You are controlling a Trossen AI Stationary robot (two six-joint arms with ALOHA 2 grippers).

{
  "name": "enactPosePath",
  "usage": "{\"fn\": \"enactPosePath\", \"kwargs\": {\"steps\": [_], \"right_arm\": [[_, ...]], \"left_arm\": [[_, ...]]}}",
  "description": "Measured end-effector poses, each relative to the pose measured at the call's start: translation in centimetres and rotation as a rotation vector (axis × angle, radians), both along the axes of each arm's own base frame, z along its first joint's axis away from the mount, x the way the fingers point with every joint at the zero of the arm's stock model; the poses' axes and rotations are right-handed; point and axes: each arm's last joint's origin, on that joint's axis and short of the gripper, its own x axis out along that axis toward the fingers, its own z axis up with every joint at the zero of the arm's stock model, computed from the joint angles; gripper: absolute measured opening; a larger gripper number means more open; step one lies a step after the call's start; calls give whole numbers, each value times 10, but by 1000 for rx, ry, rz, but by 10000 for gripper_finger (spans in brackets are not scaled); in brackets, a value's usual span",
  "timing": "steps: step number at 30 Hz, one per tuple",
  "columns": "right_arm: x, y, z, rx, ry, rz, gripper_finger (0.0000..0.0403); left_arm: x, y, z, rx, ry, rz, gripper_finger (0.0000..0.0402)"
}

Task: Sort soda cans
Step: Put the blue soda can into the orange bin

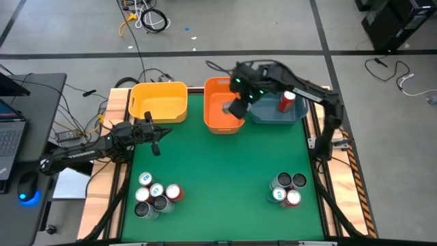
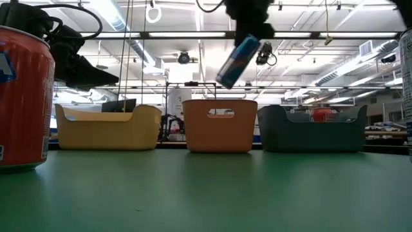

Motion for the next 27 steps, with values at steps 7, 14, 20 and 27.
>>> {"fn": "enactPosePath", "kwargs": {"steps": [7,14,20,27], "right_arm": [[27,-42,-14,-33,52,49,202],[35,-68,-60,51,240,66,202],[40,-60,-70,114,281,129,202],[46,-52,-75,162,272,185,202]], "left_arm": [[2,1,0,0,-1,2,14],[2,1,1,-1,-3,2,15],[2,1,1,0,-8,2,14],[3,1,0,-23,2,2,14]]}}
